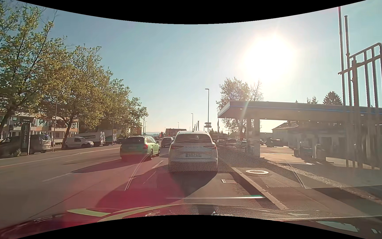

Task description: Follow the waypoints while adhering to traffic rules and regulations

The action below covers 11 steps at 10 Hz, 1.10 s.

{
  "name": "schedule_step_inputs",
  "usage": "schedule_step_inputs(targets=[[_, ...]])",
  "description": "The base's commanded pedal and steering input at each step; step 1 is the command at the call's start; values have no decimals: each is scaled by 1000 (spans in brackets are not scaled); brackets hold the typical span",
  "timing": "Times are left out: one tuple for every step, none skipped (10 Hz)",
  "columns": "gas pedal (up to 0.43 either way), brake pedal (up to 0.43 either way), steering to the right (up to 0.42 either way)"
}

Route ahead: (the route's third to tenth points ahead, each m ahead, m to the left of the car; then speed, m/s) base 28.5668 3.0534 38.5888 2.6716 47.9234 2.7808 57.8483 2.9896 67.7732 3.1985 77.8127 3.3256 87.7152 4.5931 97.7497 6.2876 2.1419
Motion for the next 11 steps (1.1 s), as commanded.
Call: schedule_step_inputs(targets=[[0,0,0],[0,0,-1],[0,0,-1],[0,0,-1],[0,0,-1],[0,0,-1],[0,0,-1],[0,0,-1],[0,0,-4],[0,0,-7],[0,0,-9]])
